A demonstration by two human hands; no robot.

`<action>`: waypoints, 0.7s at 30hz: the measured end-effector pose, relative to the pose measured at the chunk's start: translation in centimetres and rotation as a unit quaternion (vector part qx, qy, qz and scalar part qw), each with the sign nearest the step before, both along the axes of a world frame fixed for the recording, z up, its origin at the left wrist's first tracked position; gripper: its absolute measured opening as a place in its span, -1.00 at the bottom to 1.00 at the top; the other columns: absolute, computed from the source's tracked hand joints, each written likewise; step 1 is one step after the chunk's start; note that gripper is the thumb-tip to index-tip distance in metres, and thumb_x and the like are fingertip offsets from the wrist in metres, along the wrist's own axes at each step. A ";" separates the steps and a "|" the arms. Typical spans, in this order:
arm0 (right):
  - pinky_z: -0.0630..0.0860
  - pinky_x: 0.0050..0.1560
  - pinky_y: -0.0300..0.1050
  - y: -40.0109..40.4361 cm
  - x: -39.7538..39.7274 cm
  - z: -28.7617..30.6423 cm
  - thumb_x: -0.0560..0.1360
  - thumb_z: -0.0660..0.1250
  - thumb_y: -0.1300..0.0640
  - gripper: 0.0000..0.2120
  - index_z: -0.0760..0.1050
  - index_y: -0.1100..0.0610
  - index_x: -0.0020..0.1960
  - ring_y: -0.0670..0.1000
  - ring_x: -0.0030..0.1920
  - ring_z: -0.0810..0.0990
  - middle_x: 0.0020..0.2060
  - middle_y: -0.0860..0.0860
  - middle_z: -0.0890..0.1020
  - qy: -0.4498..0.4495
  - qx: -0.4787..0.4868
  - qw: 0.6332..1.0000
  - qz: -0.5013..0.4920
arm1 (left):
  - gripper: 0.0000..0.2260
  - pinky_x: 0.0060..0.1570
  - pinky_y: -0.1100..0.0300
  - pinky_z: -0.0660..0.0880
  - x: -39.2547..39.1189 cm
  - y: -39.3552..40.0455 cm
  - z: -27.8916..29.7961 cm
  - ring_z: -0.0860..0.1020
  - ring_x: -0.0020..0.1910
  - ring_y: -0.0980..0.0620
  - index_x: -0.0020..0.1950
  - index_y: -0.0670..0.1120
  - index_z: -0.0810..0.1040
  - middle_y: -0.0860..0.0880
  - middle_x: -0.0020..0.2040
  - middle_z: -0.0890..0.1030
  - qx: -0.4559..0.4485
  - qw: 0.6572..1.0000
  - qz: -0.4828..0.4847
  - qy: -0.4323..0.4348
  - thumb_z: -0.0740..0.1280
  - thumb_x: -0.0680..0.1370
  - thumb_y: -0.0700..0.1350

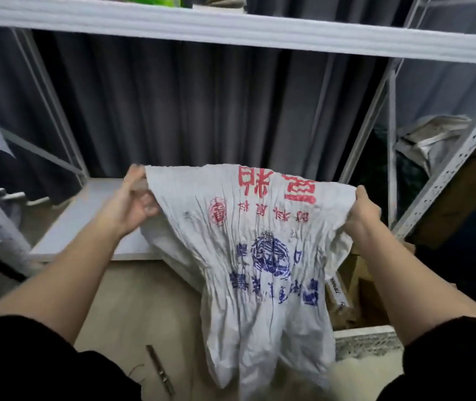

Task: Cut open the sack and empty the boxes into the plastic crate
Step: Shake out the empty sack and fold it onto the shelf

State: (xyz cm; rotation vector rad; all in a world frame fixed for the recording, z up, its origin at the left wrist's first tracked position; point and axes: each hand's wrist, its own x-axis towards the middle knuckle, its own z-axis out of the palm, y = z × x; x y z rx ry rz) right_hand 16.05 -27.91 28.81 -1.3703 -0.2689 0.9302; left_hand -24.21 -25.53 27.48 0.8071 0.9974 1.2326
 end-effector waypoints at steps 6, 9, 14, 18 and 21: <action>0.54 0.00 0.08 1.1 -1.5 -0.5 0.49 0.28 0.28 -0.57 0.31 0.09 0.33 0.21 0.03 0.61 0.13 0.19 0.58 -0.001 0.121 0.949 0.290 | 0.05 0.05 0.33 0.43 6.4 0.2 -2.2 0.16 0.34 0.21 0.54 0.13 -0.33 0.06 0.56 -0.07 0.091 0.944 -0.001 0.318 0.46 0.45 -0.26; 0.54 -0.24 -0.10 1.2 -1.3 -1.1 0.47 0.32 0.34 -0.35 0.10 0.03 0.43 0.09 -0.06 0.57 0.11 0.07 0.50 -0.332 -0.015 0.874 0.353 | -0.02 0.28 0.23 0.31 6.0 1.3 -2.4 0.14 0.47 0.12 0.57 0.06 -0.26 0.00 0.57 -0.03 0.125 0.899 0.030 0.419 0.42 0.47 -0.29; 0.46 0.24 0.06 1.4 3.0 -3.1 0.49 0.27 0.21 -0.57 0.37 0.14 0.34 0.10 0.20 0.52 0.19 0.07 0.55 -0.403 -0.040 0.910 0.092 | -0.35 0.15 0.12 0.39 1.7 1.2 -2.5 0.50 0.11 -0.05 0.56 -0.05 0.09 -0.11 0.07 0.59 0.091 0.876 0.226 0.416 0.33 0.55 -0.21; 0.50 0.17 0.08 1.1 4.1 -3.3 0.49 0.33 0.01 -0.71 0.52 0.15 0.12 0.16 0.09 0.57 0.06 0.13 0.62 -0.291 -0.056 0.955 -0.001 | -0.78 0.03 0.17 0.46 -1.3 1.8 -2.9 0.54 -0.04 -0.04 0.12 -0.19 0.58 -0.13 -0.04 0.62 0.007 0.882 0.347 0.319 0.34 0.52 -0.15; 0.46 0.05 -0.06 0.7 2.2 -3.4 0.49 0.32 -0.09 -0.64 0.49 0.19 0.10 0.12 0.00 0.54 -0.01 0.09 0.58 -0.179 -0.067 0.981 0.045 | -0.85 -0.12 0.16 0.40 -0.6 2.6 -2.4 0.46 -0.12 -0.03 -0.23 -0.08 0.48 -0.04 -0.24 0.50 -0.062 0.916 0.308 0.250 0.26 0.55 -0.18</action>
